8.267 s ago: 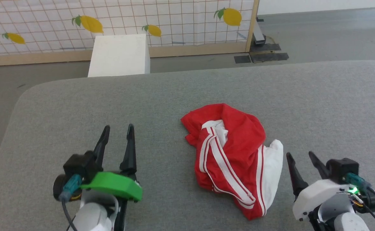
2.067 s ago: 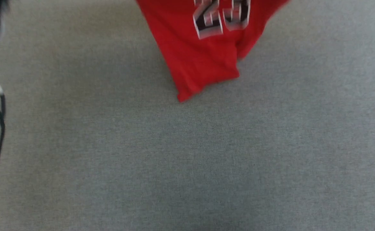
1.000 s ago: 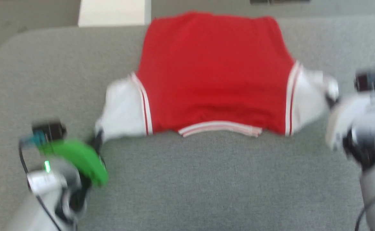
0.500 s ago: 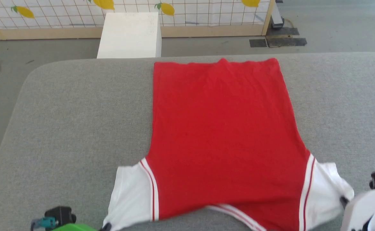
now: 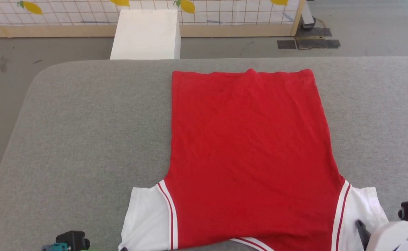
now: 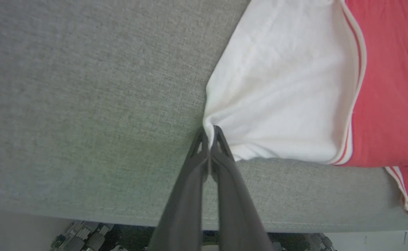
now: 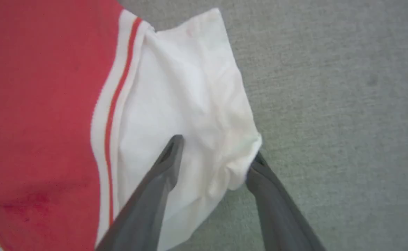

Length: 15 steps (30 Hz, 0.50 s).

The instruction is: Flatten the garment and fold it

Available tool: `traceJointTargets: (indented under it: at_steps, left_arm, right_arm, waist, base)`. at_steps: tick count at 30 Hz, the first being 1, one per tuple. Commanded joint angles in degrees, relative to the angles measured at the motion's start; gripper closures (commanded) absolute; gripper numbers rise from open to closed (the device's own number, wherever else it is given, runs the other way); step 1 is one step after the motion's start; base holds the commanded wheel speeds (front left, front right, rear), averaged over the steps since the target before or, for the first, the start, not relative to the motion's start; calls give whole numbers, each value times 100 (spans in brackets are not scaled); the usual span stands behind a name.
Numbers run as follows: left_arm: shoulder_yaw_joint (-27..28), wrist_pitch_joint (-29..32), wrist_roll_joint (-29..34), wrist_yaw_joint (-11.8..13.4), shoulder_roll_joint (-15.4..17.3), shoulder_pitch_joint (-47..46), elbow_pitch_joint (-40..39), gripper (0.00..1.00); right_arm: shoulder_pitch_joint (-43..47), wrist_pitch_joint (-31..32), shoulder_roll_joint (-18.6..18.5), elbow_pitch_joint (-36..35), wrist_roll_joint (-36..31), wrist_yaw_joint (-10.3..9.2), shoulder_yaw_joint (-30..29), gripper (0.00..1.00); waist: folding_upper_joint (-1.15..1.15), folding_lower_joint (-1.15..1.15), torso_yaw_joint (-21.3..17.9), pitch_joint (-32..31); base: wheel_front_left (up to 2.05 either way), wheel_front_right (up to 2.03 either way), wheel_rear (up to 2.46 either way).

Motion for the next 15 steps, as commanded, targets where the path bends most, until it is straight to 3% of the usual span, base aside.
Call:
traceJointTargets:
  at_steps: [1,9,15]
  left_arm:
    - [-17,-29,67,-49,-11,-116,-5,100]
    - [-129,-106,214,-214,-96,-470,-46,100]
    - [-255,-114,327,-361,-205,-836,-49,100]
  right_arm:
    - [-156,-230,23,-31,-35,-9,24,0]
    - [-1301,-1790,-58,-222,10,-9,-25,0]
    - [-2771,-2240,-413,582,-22,-9,58,0]
  waist:
    - [0,1,62,40]
    - [0,1,369,368]
    - [0,1,745,840]
  base:
    - [0,0,0]
    - [0,0,0]
    - [0,0,0]
